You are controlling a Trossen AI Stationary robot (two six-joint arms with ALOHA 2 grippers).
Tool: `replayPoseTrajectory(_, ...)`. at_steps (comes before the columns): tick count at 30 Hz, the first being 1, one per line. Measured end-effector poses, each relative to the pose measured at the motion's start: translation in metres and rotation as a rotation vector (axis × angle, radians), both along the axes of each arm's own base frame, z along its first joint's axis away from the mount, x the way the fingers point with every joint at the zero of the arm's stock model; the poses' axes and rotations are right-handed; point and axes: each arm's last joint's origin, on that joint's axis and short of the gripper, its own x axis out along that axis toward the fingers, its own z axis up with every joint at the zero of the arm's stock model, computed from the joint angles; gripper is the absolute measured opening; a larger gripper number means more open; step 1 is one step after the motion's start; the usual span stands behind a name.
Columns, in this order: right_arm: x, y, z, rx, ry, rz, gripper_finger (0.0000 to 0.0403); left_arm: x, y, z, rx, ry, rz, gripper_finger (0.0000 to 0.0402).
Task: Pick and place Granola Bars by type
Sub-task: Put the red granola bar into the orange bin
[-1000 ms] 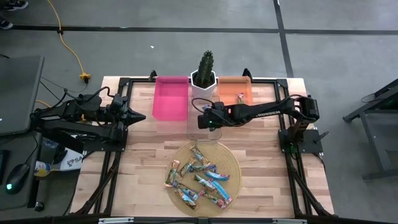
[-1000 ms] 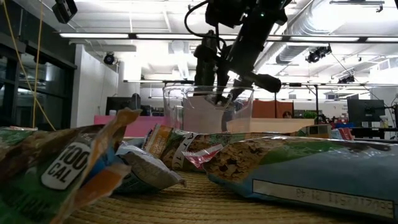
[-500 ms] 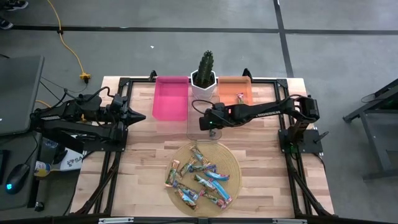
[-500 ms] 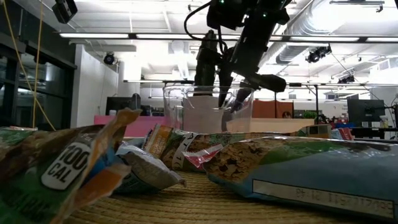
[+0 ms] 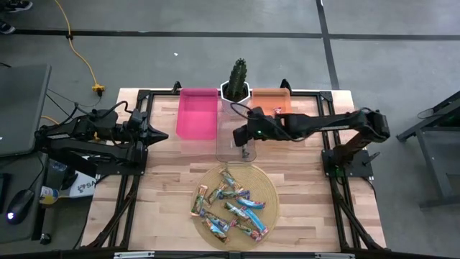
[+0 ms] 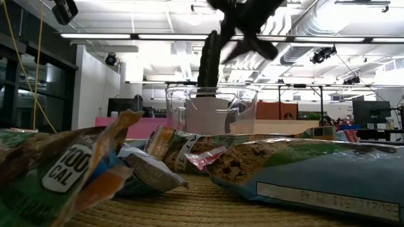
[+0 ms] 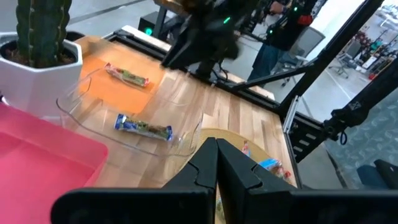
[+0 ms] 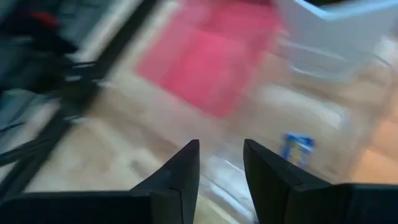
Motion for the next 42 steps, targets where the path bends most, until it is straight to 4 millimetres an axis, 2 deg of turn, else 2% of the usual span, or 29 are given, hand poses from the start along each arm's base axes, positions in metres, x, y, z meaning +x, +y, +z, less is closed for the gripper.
replayPoseTrajectory(4,-0.006,0.019,0.021,-0.086,-0.082,0.134,0.0109,0.000,0.000,0.000,0.000,0.002,0.000,0.0001)
replayPoseTrajectory(7,-0.010,0.037,0.030,-0.131,-0.112,0.239,0.0108,0.000,0.000,0.000,0.000,0.001,0.000,0.0001)
replayPoseTrajectory(13,-0.016,0.078,0.029,-0.158,-0.091,0.443,0.0108,0.000,0.000,0.000,0.000,0.001,0.000,0.0001)
replayPoseTrajectory(19,-0.030,0.112,0.018,-0.159,0.037,0.571,0.0108,0.000,0.000,0.000,0.000,0.001,0.000,0.0001)
replayPoseTrajectory(24,-0.041,0.133,0.011,-0.106,0.093,0.651,0.0108,0.000,0.000,0.000,-0.001,0.001,0.000,0.0001)
replayPoseTrajectory(29,-0.047,0.151,-0.006,-0.059,0.212,0.721,0.0108,0.000,0.000,0.000,-0.002,0.001,0.001,0.0001)
replayPoseTrajectory(35,-0.040,0.166,-0.033,0.032,0.319,0.807,0.0111,0.000,0.000,0.000,-0.002,0.001,0.000,0.0001)
replayPoseTrajectory(42,-0.027,0.176,-0.069,0.119,0.440,0.873,0.0150,0.000,0.000,0.000,-0.003,0.001,0.001,0.0001)
